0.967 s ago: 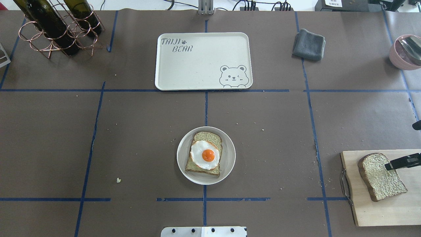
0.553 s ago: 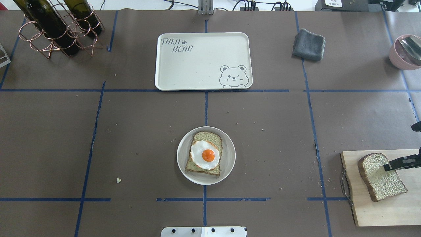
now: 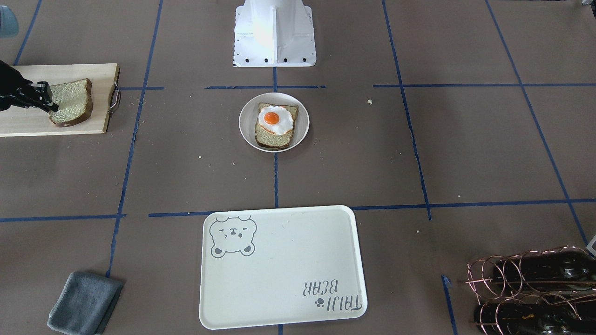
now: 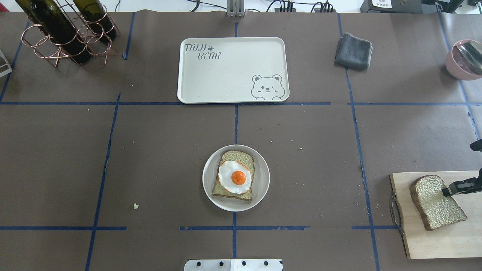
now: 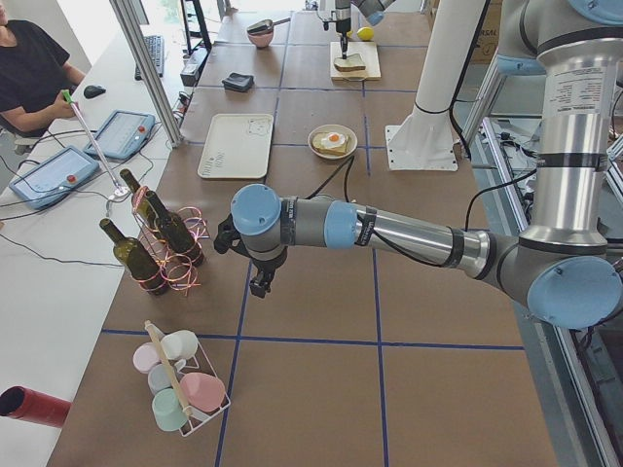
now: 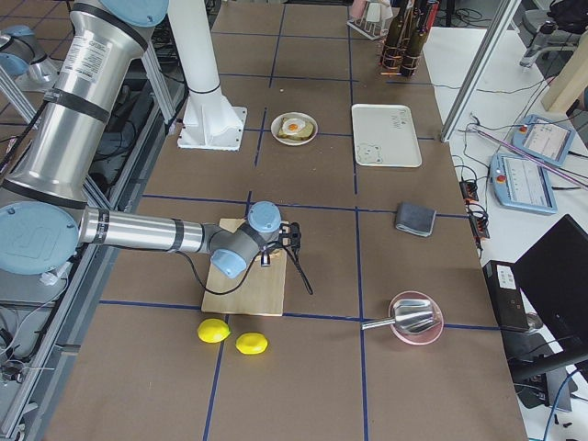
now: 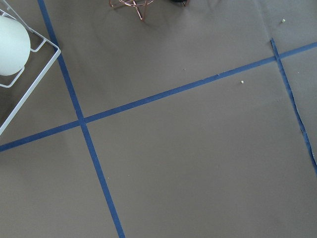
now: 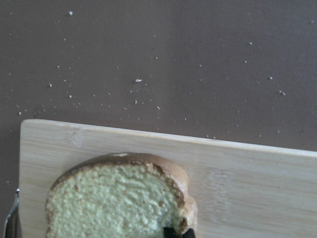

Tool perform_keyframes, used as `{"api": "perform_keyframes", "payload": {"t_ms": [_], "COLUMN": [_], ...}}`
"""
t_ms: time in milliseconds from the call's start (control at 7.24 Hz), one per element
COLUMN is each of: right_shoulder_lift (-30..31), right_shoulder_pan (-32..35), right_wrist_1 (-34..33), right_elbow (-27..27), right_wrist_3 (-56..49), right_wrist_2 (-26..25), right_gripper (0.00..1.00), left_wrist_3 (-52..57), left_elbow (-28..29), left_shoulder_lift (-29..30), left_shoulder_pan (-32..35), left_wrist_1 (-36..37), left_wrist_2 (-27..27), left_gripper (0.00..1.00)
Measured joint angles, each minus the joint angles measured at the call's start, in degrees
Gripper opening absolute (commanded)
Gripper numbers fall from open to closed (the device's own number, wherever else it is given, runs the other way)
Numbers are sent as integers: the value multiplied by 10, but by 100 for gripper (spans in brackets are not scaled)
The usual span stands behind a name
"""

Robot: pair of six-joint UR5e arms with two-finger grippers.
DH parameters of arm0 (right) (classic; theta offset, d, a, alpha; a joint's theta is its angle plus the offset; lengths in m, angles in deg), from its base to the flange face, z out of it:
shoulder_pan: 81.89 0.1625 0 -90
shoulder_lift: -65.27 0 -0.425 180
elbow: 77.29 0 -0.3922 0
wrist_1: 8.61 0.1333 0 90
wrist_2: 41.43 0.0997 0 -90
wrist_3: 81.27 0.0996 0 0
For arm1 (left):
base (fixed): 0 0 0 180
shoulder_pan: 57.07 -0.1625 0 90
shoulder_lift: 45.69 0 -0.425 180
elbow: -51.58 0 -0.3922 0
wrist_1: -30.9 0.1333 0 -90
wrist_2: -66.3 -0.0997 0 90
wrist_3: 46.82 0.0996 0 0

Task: Make sandwich and place on tray
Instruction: 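Carry the bread slice with the right gripper over the egg-topped bread on the plate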

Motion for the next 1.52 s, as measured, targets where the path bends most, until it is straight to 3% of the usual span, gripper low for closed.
{"api": "perform_keyframes", "payload": {"t_ms": [414,829,1105,1520], "right_shoulder_lift": [5,-18,-127,-338], "right_shoulder_pan": [3,10,7,-56], "right_wrist_1": [40,45,31,-92], "right_elbow": [5,61,68,53], "right_wrist_3": [2,76,181,298], "right_wrist_2": [25,66,90,60], "right_gripper": [0,0,0,0], "left_wrist_3": [0,0,0,0], "left_elbow": [-6,-11,-11,-11], "left_shoulder_lift": [0,-1,-1,-1], "left_shoulder_pan": [2,3,3,2], "left_wrist_1": [0,0,0,0], "left_wrist_2": [0,0,0,0], "left_gripper": [100,100,100,100]}}
